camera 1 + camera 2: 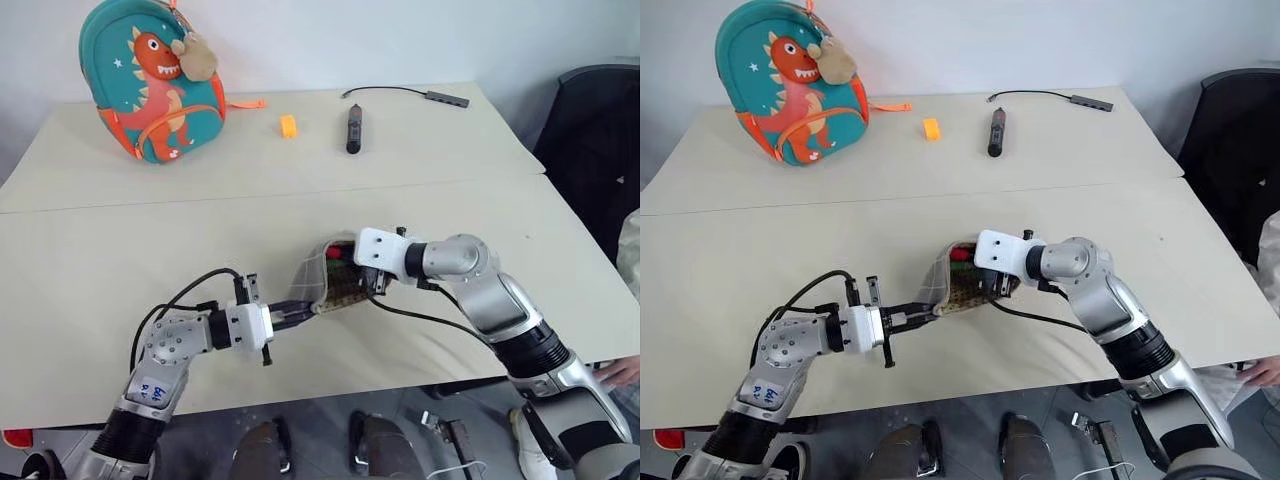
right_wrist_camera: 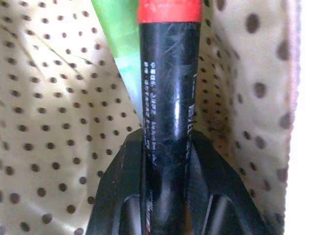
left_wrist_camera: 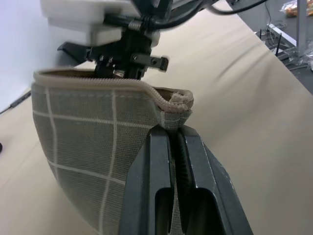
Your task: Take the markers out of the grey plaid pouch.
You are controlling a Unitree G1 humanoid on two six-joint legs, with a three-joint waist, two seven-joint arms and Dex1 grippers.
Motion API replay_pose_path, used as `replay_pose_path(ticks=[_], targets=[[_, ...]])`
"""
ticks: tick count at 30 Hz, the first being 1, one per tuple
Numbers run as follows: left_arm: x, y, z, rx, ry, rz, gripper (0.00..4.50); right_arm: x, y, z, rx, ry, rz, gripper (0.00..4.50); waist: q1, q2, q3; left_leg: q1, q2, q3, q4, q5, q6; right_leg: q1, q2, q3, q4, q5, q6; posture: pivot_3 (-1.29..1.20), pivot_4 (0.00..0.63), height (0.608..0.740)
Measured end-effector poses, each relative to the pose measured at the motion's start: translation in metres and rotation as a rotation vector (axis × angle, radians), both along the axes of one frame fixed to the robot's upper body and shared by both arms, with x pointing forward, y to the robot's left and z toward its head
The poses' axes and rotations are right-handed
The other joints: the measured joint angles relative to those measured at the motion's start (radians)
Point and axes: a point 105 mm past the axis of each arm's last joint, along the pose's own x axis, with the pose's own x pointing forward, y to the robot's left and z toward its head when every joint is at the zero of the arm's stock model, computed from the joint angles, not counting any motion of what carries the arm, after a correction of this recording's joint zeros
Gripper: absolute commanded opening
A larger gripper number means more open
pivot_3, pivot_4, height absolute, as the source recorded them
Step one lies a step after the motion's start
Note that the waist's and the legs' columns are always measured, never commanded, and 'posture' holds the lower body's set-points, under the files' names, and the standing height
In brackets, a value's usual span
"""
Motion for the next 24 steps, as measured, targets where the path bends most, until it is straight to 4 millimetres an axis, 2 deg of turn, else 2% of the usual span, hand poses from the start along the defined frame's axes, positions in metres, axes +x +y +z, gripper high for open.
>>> replay_pose_path(ticks=[3,6,9,15,20,24], targets=[[0.011,0.006,0.006,-0.11,0.053,0.079,0.0,-0.003,-0.005,0.008,0.015,-0.01,0.017,0.65,0.0,0.0,0.0,0.0,0.0,0.0,0.001,0.0,0.0,0.0,0.0,0.0,0.0,0.0,0.001,0.0,0.15,0.74],[0.024,0.024,0.02,-0.2,0.075,0.163,0.0,-0.009,-0.004,0.031,0.025,-0.106,0.106,0.65,-0.001,0.0,0.0,0.0,0.0,0.0,0.001,0.0,0.0,0.0,0.003,0.0,0.001,0.001,0.001,0.0,0.15,0.74],[0.027,0.032,0.026,-0.256,0.107,0.182,0.0,-0.014,-0.002,0.05,0.021,-0.189,0.174,0.65,-0.001,0.0,0.0,0.0,0.001,0.0,0.001,0.0,0.0,0.0,0.005,0.0,0.001,0.0,0.001,0.0,0.15,0.74],[0.038,0.046,0.035,-0.321,0.148,0.218,0.0,-0.023,0.002,0.053,0.026,-0.185,0.253,0.65,0.001,0.0,0.0,0.0,0.001,0.0,0.002,0.0,0.0,0.001,0.005,0.0,0.001,0.0,0.001,0.0,0.15,0.74],[0.036,0.038,0.029,-0.298,0.151,0.203,0.0,-0.048,0.018,0.082,0.237,-0.112,0.339,0.65,0.001,0.0,0.0,0.0,0.0,0.0,0.002,0.0,0.001,0.001,0.003,0.0,0.001,0.0,0.001,0.0,0.15,0.74],[0.033,0.035,0.021,-0.28,0.161,0.203,0.0,-0.054,0.015,0.091,0.312,-0.047,0.331,0.65,0.001,0.0,0.0,0.0,0.0,0.0,0.002,0.0,0.001,0.001,0.001,0.0,0.001,0.0,0.001,0.0,0.15,0.74]])
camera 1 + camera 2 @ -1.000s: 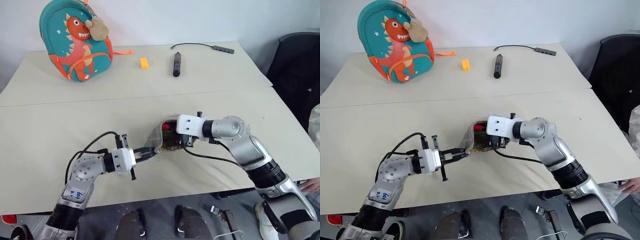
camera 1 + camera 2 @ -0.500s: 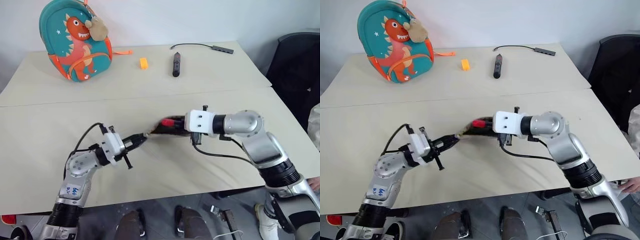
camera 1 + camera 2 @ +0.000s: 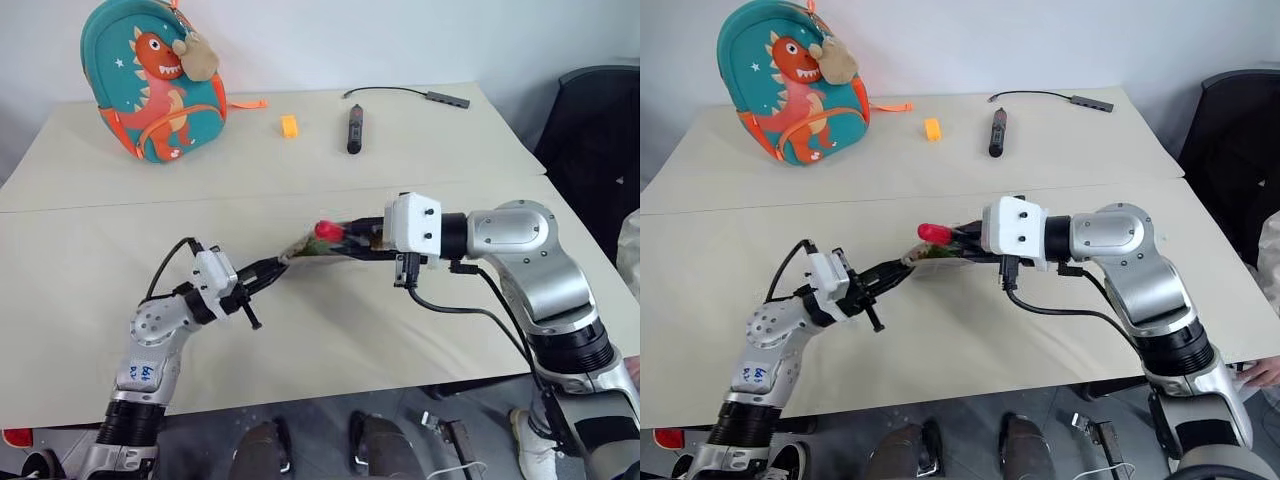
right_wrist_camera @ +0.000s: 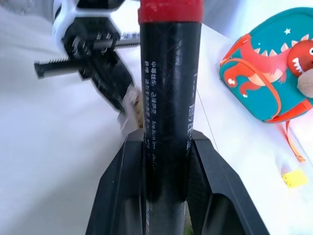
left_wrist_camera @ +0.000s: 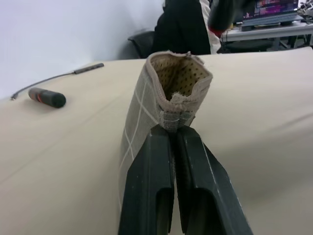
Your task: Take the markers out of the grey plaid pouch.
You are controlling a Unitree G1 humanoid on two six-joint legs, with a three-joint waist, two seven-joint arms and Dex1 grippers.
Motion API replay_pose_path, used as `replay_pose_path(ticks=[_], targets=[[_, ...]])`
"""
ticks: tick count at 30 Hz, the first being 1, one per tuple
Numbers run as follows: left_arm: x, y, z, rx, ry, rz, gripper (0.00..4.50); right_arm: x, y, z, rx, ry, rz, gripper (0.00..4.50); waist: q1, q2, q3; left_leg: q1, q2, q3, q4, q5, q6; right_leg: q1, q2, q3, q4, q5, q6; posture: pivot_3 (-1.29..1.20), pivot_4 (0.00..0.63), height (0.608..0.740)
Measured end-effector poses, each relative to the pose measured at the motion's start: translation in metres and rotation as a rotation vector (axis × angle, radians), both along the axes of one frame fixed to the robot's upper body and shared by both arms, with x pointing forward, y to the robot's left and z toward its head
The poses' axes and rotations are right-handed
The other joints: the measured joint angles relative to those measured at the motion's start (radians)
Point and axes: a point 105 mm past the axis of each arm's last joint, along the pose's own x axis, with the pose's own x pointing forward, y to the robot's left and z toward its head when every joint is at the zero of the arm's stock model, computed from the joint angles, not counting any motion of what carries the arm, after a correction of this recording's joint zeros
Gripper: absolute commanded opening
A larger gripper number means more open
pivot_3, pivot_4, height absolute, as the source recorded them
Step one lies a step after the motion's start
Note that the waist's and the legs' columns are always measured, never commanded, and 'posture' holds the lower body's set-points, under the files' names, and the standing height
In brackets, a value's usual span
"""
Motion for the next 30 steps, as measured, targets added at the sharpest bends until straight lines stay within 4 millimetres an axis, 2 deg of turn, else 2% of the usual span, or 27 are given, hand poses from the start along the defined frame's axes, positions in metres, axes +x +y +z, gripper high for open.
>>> replay_pose_path(ticks=[2,4,6,7,9,10,12,15,18,21,28,30], targets=[[0.0,0.001,0.001,0.001,-0.009,0.002,0.0,0.002,-0.01,0.007,0.034,0.06,-0.041,0.65,0.0,0.0,0.0,0.0,0.0,0.0,0.0,0.0,0.0,0.0,-0.001,0.0,0.0,0.0,0.0,0.0,0.15,0.74],[0.001,0.005,0.003,-0.003,-0.017,0.02,0.0,0.012,-0.032,0.012,0.013,0.118,-0.157,0.65,0.003,0.0,0.0,0.0,0.0,0.0,0.0,0.0,0.0,0.0,-0.002,0.0,-0.001,0.0,-0.001,0.0,0.15,0.74],[0.002,0.01,0.005,-0.008,-0.022,0.04,0.0,0.023,-0.069,0.01,-0.074,0.189,-0.324,0.65,0.009,0.0,0.0,0.0,-0.001,-0.001,0.0,-0.001,0.001,-0.001,-0.003,0.0,-0.003,-0.001,-0.003,0.0,0.15,0.74],[0.002,0.014,0.005,-0.009,-0.021,0.054,0.0,0.027,-0.09,0.006,-0.109,0.231,-0.405,0.65,0.011,0.0,0.0,0.0,-0.001,-0.001,-0.001,-0.001,0.001,0.0,-0.003,0.0,-0.004,-0.006,-0.01,0.0,0.15,0.74],[0.001,0.019,0.004,-0.014,-0.015,0.07,0.0,0.026,-0.119,-0.01,-0.174,0.312,-0.505,0.65,0.012,0.0,0.0,0.0,-0.001,0.0,-0.001,-0.003,0.002,0.001,-0.003,0.0,-0.005,-0.007,-0.013,0.0,0.15,0.74],[0.001,0.019,0.004,-0.018,-0.017,0.072,0.0,0.022,-0.129,-0.023,-0.221,0.36,-0.531,0.65,0.014,0.0,0.0,0.0,-0.001,0.0,-0.001,-0.004,0.002,0.001,-0.003,0.0,-0.005,-0.005,-0.009,0.0,0.15,0.74],[0.001,0.023,0.005,-0.024,-0.019,0.088,0.0,0.021,-0.143,-0.047,-0.247,0.464,-0.585,0.65,0.011,0.0,0.0,0.0,0.0,0.002,0.0,-0.005,0.001,0.0,-0.002,0.0,-0.005,-0.001,-0.002,0.0,0.15,0.74],[0.001,0.022,0.005,-0.035,-0.024,0.086,0.0,0.025,-0.168,-0.072,-0.247,0.555,-0.731,0.65,0.003,0.0,0.0,0.0,-0.001,0.003,0.001,-0.005,0.002,0.0,0.0,0.0,-0.004,0.0,0.0,0.0,0.15,0.74],[0.001,0.021,0.005,-0.037,-0.027,0.086,0.0,0.021,-0.182,-0.097,-0.266,0.641,-0.822,0.65,0.002,0.0,0.0,0.0,-0.001,0.003,0.001,-0.005,0.002,0.001,0.001,0.0,-0.004,0.0,0.0,0.0,0.15,0.74],[0.001,0.02,0.005,-0.047,-0.031,0.086,0.0,0.025,-0.173,-0.115,-0.135,0.778,-0.878,0.65,-0.004,0.0,0.0,0.0,-0.001,0.003,0.002,-0.004,0.003,0.001,0.001,0.001,-0.004,0.0,0.0,0.0,0.15,0.74],[-0.001,0.019,0.002,-0.051,-0.021,0.089,0.0,0.037,-0.188,-0.117,-0.1,0.747,-1.022,0.65,0.001,-0.001,0.0,0.0,-0.001,0.003,0.002,-0.003,0.003,0.001,0.0,0.001,-0.004,0.0,-0.001,0.0,0.15,0.74],[-0.001,0.019,0.002,-0.05,-0.022,0.088,0.0,0.04,-0.19,-0.117,-0.082,0.741,-1.048,1.39,0.001,-0.002,-0.001,0.0,-0.003,0.003,0.002,-0.003,0.003,0.001,-0.001,0.001,-0.004,0.0,-0.001,0.0,0.15,0.74]])
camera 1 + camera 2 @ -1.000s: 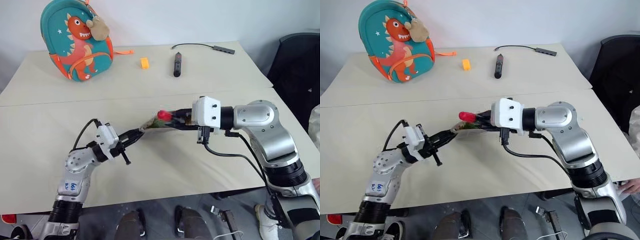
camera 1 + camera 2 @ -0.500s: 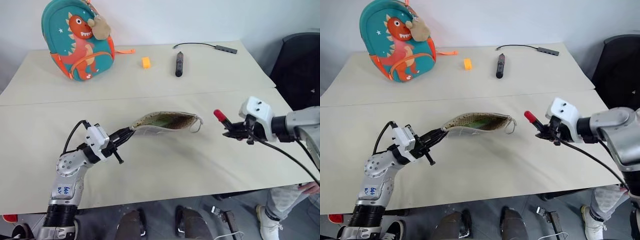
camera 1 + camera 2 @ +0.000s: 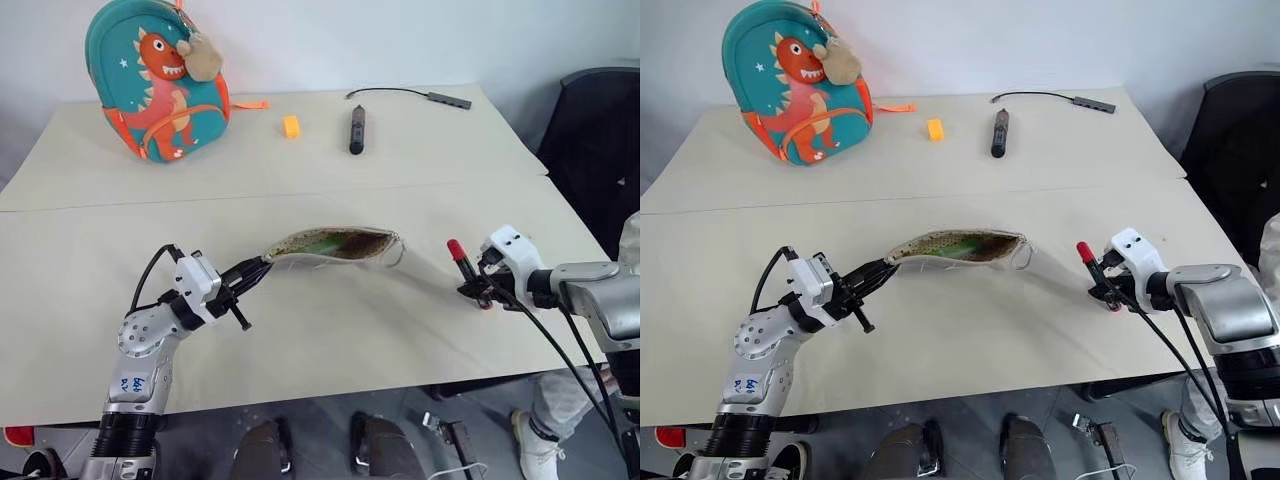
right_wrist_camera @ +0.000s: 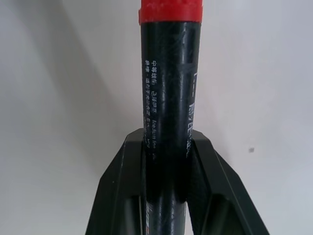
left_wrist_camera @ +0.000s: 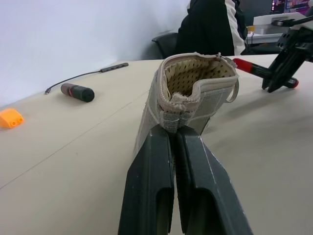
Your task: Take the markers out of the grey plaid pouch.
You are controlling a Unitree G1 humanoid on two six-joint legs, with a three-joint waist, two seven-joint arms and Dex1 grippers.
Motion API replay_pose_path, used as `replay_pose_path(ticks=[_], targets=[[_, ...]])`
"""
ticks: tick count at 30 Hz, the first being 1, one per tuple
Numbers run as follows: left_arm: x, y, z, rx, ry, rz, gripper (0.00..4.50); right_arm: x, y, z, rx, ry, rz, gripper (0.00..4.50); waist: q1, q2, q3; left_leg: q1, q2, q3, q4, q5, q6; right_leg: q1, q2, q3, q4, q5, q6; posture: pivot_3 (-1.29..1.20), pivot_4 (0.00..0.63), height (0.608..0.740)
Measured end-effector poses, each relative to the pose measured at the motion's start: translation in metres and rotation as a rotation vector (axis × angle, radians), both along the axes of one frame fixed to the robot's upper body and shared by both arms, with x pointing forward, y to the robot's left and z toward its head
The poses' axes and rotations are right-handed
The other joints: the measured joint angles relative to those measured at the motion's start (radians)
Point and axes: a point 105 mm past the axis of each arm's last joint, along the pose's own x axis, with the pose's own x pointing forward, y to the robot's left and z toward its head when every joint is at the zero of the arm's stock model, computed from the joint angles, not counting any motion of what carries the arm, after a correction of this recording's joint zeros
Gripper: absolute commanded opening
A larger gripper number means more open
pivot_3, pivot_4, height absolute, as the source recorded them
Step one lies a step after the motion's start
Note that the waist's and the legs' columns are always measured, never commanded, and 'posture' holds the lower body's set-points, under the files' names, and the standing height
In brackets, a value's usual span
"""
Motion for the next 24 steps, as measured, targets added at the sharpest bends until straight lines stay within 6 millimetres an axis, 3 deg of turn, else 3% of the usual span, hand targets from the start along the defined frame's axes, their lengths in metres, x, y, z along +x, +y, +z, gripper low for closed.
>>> replay_pose_path(ticks=[5,9,11,12,15,18,20,24], targets=[[0.0,0.0,0.001,0.001,-0.003,-0.001,0.0,0.002,0.0,0.001,0.018,-0.007,-0.015,2.94,0.0,0.0,0.0,0.0,-0.001,0.0,0.0,0.0,0.001,0.0,0.0,0.0,0.0,0.0,0.0,0.0,0.15,0.74],[0.0,-0.001,0.001,0.002,-0.004,-0.001,0.0,0.006,0.005,0.005,0.032,-0.028,0.003,2.94,-0.001,0.0,0.0,0.0,-0.001,0.001,-0.001,0.0,0.001,-0.001,0.0,0.0,0.0,0.001,0.003,0.0,0.15,0.74],[0.0,-0.001,0.001,0.002,-0.004,-0.001,0.0,0.01,0.013,0.017,0.046,-0.07,0.05,2.94,-0.002,0.002,0.001,0.0,-0.001,0.001,-0.001,0.0,0.001,-0.002,0.0,0.001,0.0,0.003,0.005,0.0,0.15,0.74],[0.0,-0.001,0.001,0.002,-0.004,-0.001,0.0,0.013,0.02,0.028,0.05,-0.117,0.097,2.94,-0.003,0.003,0.002,0.0,0.0,0.002,-0.001,0.0,0.001,-0.002,0.001,0.001,0.001,0.003,0.005,0.0,0.15,0.74],[-0.001,-0.002,0.002,0.001,-0.008,-0.006,0.0,0.024,0.048,0.087,0.024,-0.373,0.274,2.94,-0.002,0.005,0.003,0.0,0.001,0.002,-0.001,0.0,0.0,-0.002,0.002,0.001,0.001,0.003,0.005,0.0,0.15,0.74],[-0.001,-0.002,0.002,0.001,-0.009,-0.007,0.0,0.022,0.069,0.12,0.043,-0.52,0.392,2.94,0.001,0.005,0.003,0.0,0.001,0.002,-0.001,0.0,0.0,-0.002,0.002,0.001,0.0,0.003,0.005,0.0,0.15,0.74],[0.0,-0.004,0.003,0.002,-0.013,-0.014,0.0,0.014,0.093,0.13,0.053,-0.6,0.508,2.94,0.001,0.005,0.003,0.0,0.001,0.002,-0.001,0.0,0.0,-0.002,0.001,0.001,0.0,0.003,0.005,0.0,0.15,0.74],[0.001,-0.007,0.006,0.002,-0.02,-0.023,0.0,-0.01,0.147,0.124,0.054,-0.72,0.772,2.94,0.0,0.004,0.003,0.0,0.0,0.002,-0.001,-0.001,0.001,-0.002,0.001,0.001,0.001,0.003,0.005,0.0,0.15,0.74]])
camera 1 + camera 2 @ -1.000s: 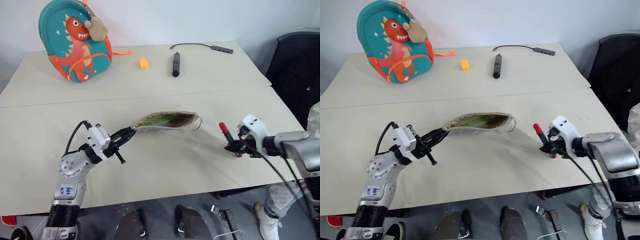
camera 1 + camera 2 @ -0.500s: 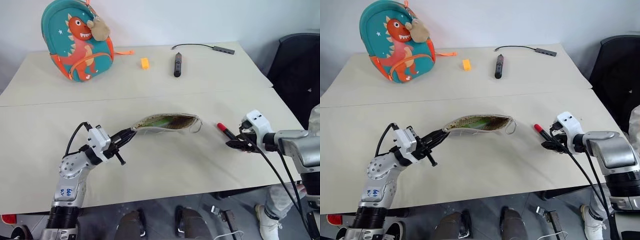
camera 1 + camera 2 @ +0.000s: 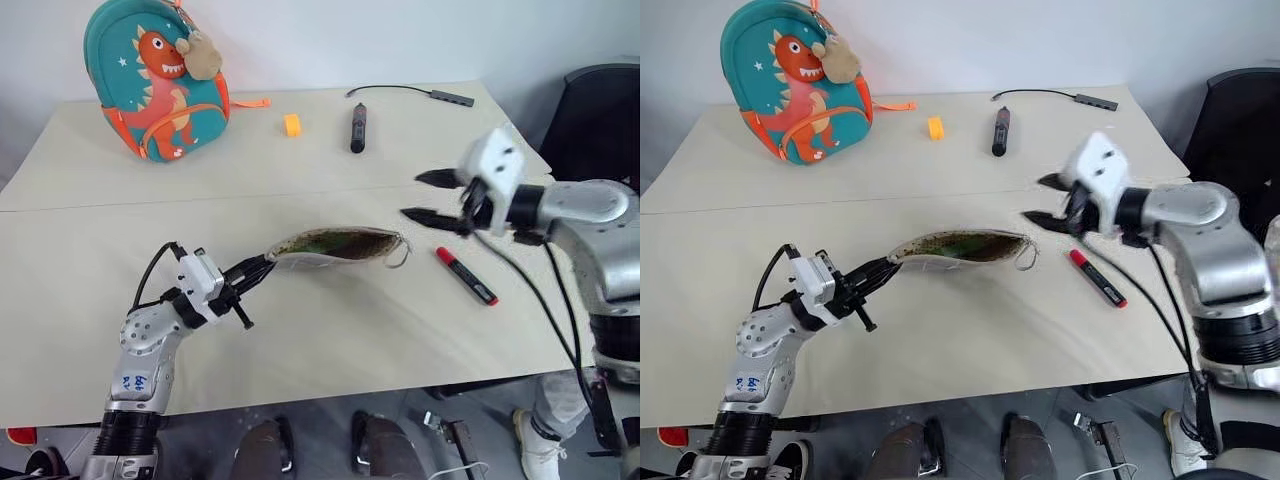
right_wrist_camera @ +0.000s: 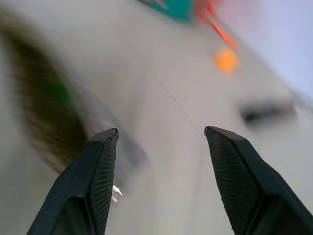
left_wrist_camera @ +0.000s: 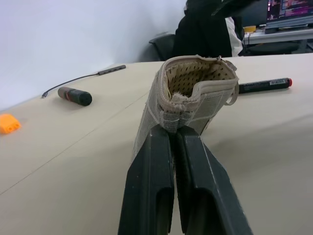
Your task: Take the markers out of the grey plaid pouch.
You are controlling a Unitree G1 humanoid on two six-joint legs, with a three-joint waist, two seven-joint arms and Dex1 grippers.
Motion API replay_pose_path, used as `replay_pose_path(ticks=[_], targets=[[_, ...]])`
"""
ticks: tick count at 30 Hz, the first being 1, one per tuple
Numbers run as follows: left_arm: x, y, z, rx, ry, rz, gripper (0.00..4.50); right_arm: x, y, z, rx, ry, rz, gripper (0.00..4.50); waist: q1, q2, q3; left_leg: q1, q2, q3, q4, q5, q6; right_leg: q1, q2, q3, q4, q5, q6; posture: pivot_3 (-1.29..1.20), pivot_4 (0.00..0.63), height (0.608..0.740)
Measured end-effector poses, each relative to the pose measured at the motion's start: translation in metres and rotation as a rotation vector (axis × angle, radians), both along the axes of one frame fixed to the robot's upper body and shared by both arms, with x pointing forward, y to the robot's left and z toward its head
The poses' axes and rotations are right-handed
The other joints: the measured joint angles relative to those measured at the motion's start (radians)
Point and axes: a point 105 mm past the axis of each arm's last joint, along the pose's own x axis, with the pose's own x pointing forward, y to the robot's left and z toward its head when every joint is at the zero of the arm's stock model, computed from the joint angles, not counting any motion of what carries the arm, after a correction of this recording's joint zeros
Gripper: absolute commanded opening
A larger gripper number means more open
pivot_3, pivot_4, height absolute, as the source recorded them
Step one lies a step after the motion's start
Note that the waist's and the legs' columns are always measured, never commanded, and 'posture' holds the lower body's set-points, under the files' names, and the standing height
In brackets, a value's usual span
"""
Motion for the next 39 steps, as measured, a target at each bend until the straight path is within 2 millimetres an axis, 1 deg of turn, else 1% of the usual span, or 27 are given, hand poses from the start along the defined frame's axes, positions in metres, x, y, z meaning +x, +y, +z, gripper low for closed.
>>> replay_pose_path(ticks=[1,4,6,7,8,10,13,19,22,25,27,30,33,35,38,39], targets=[[0.0,-0.001,0.001,0.0,-0.004,-0.005,0.0,-0.002,0.008,-0.002,0.006,-0.013,0.029,2.94,0.0,0.0,0.0,0.0,-0.001,0.0,0.0,0.0,0.0,0.0,-0.001,0.0,0.0,0.0,0.0,0.0,0.15,0.74],[-0.001,-0.003,0.002,0.0,-0.009,-0.011,0.0,-0.002,0.016,-0.004,-0.004,-0.077,0.037,2.94,0.001,0.0,0.0,0.0,-0.001,0.0,0.001,0.0,0.002,0.0,-0.002,0.0,0.0,0.0,0.001,0.0,0.15,0.74],[-0.002,-0.004,0.004,0.0,-0.013,-0.014,0.0,-0.004,0.02,-0.017,-0.046,-0.09,0.055,2.94,0.002,-0.001,-0.001,0.0,-0.001,0.0,0.001,0.0,0.002,0.001,-0.002,0.0,0.0,0.0,0.001,0.0,0.15,0.74],[-0.002,-0.005,0.004,-0.001,-0.015,-0.016,0.0,-0.004,0.022,-0.027,-0.068,-0.086,0.059,2.94,0.001,-0.001,-0.001,0.0,-0.001,0.0,0.001,0.0,0.002,0.001,-0.002,0.0,0.0,0.0,0.001,0.0,0.15,0.74],[-0.002,-0.005,0.005,-0.002,-0.015,-0.017,0.0,-0.004,0.022,-0.036,-0.082,-0.078,0.061,2.76,0.0,-0.001,-0.001,0.0,-0.001,0.0,0.001,0.0,0.002,0.001,-0.002,0.0,0.0,0.0,0.001,0.0,0.15,0.74],[-0.002,-0.006,0.004,-0.003,-0.009,-0.019,0.0,-0.002,0.021,-0.045,-0.103,-0.071,0.054,2.4,0.0,-0.001,-0.001,0.0,-0.001,0.0,0.001,0.0,0.002,0.0,-0.002,0.0,0.001,0.0,0.001,0.0,0.15,0.74],[-0.002,-0.007,0.003,-0.006,-0.001,-0.02,0.0,0.001,0.018,-0.045,-0.105,-0.09,0.04,1.43,-0.002,-0.001,-0.001,0.0,-0.001,0.0,0.001,0.0,0.002,0.0,-0.001,0.0,0.001,0.0,0.001,0.0,0.15,0.74],[-0.004,-0.008,0.002,-0.007,0.001,-0.021,0.0,-0.001,0.016,-0.036,-0.09,-0.154,0.058,1.43,-0.001,-0.001,-0.001,0.001,-0.001,0.0,0.001,0.0,0.002,0.0,-0.001,0.0,0.002,0.0,0.0,0.0,0.15,0.74],[-0.004,-0.008,0.002,-0.007,0.002,-0.021,0.0,-0.002,0.017,-0.024,-0.008,-0.177,0.072,1.43,-0.001,-0.001,-0.001,0.001,-0.001,0.0,0.002,0.0,0.002,0.001,-0.001,0.0,0.002,0.0,0.0,0.0,0.15,0.74],[-0.003,-0.008,0.002,-0.007,0.001,-0.019,0.0,-0.007,0.015,-0.017,0.021,-0.193,0.105,1.43,-0.001,-0.001,-0.001,0.001,-0.001,0.0,0.001,0.0,0.002,0.0,-0.001,0.0,0.002,0.0,0.0,0.0,0.15,0.74],[-0.003,-0.008,0.002,-0.007,0.0,-0.02,0.0,-0.01,0.01,-0.023,-0.022,-0.172,0.123,1.43,0.0,-0.001,-0.001,0.001,-0.001,0.0,0.002,0.0,0.002,0.001,-0.001,0.0,0.002,0.0,0.0,0.0,0.15,0.74],[-0.004,-0.007,0.001,-0.007,0.004,-0.018,0.0,-0.014,0.007,-0.044,-0.119,-0.141,0.143,1.43,0.001,-0.001,-0.001,0.001,-0.001,0.0,0.002,0.0,0.002,0.001,-0.002,0.0,0.002,0.0,0.0,0.0,0.15,0.74],[-0.004,-0.009,0.0,-0.006,0.006,-0.024,0.0,-0.007,0.005,-0.062,-0.198,-0.133,0.113,1.43,-0.003,-0.001,-0.001,0.001,-0.001,0.0,0.003,0.0,0.002,0.001,-0.002,0.0,0.002,0.0,0.001,0.0,0.15,0.74],[-0.004,-0.01,0.0,-0.007,0.007,-0.027,0.0,-0.002,0.003,-0.068,-0.231,-0.138,0.089,1.43,-0.003,-0.001,-0.001,0.001,-0.001,0.0,0.003,0.0,0.002,0.001,-0.001,0.0,0.002,0.0,0.0,0.0,0.15,0.74],[-0.005,-0.011,0.0,-0.007,0.004,-0.032,0.0,0.002,0.006,-0.074,-0.248,-0.141,0.085,1.43,-0.003,-0.001,-0.001,0.001,0.0,0.0,0.002,0.0,0.001,0.001,-0.001,0.0,0.003,0.0,0.0,0.0,0.15,0.74],[-0.007,-0.015,0.001,-0.005,-0.001,-0.046,0.0,0.004,0.008,-0.074,-0.242,-0.142,0.076,1.43,-0.003,-0.001,-0.001,0.001,0.0,0.0,0.002,0.001,0.001,0.001,-0.001,0.0,0.003,0.0,0.0,0.0,0.15,0.74]])
